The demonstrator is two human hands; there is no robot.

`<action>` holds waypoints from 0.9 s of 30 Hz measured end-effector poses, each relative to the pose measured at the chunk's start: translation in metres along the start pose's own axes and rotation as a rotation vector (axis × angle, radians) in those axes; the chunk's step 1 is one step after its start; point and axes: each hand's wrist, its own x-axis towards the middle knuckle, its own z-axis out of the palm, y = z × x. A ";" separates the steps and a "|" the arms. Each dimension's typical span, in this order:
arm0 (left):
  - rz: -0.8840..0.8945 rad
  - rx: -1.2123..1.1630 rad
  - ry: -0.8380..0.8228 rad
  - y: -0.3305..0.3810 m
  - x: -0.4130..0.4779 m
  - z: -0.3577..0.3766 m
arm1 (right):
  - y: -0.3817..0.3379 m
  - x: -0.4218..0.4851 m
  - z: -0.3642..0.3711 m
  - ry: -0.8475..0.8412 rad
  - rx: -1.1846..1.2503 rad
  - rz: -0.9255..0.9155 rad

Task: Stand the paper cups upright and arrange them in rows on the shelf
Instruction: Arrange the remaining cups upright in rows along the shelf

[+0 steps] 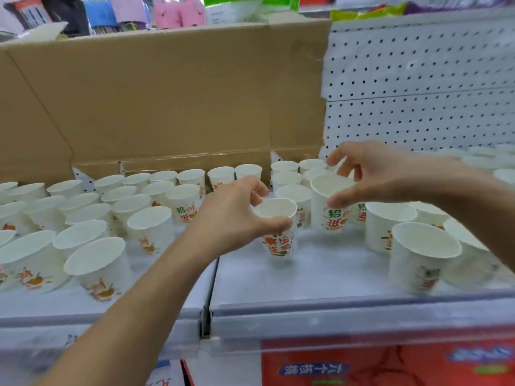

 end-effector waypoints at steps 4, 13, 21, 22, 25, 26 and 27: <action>0.029 0.008 -0.056 0.019 0.014 0.024 | 0.011 -0.012 0.015 -0.007 -0.147 0.009; -0.011 0.021 -0.046 0.026 0.022 0.041 | 0.016 -0.016 0.025 0.025 -0.343 0.002; -0.035 0.027 -0.024 0.028 0.026 0.046 | 0.016 -0.012 0.025 0.024 -0.430 0.020; -0.035 0.029 -0.022 0.028 0.026 0.046 | 0.016 -0.012 0.025 0.030 -0.436 0.021; -0.032 0.034 -0.013 0.029 0.024 0.046 | 0.017 -0.013 0.028 0.046 -0.453 0.019; -0.033 0.031 -0.012 0.028 0.023 0.046 | 0.017 -0.014 0.028 0.047 -0.459 0.022; -0.033 0.027 -0.010 0.028 0.021 0.045 | 0.016 -0.016 0.029 0.051 -0.467 0.026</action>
